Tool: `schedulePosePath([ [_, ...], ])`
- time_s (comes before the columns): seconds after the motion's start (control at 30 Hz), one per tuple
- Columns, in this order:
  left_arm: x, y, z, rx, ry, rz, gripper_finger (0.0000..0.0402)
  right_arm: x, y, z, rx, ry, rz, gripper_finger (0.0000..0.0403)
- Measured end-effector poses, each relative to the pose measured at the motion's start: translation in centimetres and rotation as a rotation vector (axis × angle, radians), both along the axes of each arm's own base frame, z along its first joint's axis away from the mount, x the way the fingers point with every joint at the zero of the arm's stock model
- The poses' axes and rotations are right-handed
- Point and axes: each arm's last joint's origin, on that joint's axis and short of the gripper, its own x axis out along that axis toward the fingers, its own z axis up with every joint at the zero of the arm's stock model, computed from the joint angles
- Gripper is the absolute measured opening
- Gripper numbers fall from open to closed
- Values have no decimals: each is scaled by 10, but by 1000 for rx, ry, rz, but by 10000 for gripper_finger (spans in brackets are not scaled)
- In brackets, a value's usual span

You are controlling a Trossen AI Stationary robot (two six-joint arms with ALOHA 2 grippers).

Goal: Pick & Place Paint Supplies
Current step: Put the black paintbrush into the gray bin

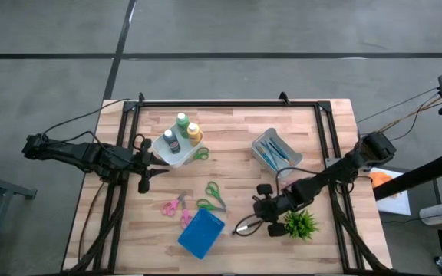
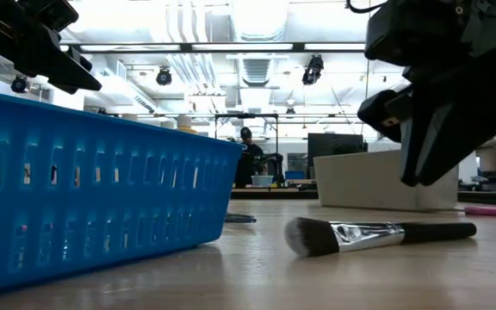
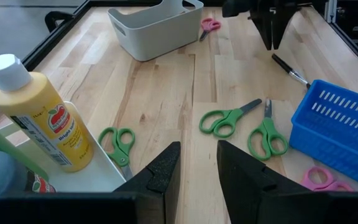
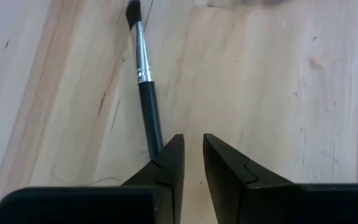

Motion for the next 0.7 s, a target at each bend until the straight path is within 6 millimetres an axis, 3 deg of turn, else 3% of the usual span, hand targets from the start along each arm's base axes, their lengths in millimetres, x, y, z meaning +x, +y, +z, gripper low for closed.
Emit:
schedulePosePath([
  [0.23,0,0,0,0,0,0,108,1,1,1,18,3,-28,59],
  [0.43,0,0,0,0,0,0,108,9,4,7,51,-99,-46,59],
  [0.7,0,0,0,0,0,-1,108,20,9,-11,77,-73,-110,59],
])
